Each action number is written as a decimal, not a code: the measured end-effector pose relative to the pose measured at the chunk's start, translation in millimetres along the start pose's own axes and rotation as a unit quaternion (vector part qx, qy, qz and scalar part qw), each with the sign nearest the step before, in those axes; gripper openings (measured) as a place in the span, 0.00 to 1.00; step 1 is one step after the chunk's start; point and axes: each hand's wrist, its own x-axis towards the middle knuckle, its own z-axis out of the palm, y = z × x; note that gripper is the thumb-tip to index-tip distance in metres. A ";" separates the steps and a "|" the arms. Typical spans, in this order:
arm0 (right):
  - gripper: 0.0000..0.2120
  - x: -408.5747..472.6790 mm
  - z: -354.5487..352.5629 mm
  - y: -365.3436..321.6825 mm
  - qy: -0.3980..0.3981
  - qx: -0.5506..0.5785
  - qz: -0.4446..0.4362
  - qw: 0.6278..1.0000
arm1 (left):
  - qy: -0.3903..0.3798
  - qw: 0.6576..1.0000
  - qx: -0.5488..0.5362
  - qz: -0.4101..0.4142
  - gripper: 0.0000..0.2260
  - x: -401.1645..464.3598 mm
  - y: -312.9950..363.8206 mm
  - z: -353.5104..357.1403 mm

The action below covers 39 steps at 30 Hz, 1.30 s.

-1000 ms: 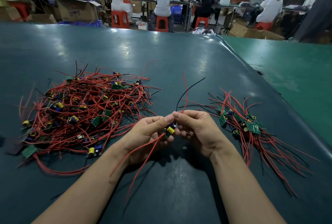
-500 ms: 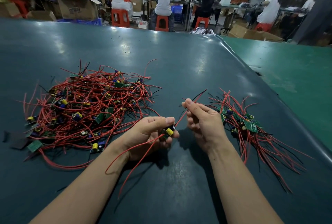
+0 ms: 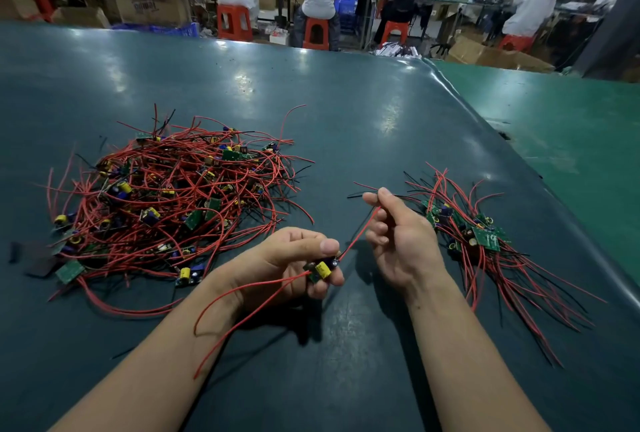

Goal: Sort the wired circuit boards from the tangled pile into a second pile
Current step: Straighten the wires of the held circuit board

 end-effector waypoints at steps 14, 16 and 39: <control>0.07 -10.6 15.2 25.0 -0.124 -0.264 -0.095 0.952 | 0.088 0.959 -0.205 0.175 0.19 5.5 9.4 -1.4; 0.10 -15.8 20.2 28.6 -0.172 -0.278 -0.089 0.941 | 0.122 0.938 -0.237 0.222 0.12 5.1 10.9 -1.1; 0.12 -3.6 15.4 8.9 0.085 0.006 -0.132 0.988 | 0.284 0.913 0.042 0.290 0.13 14.7 -6.7 -0.2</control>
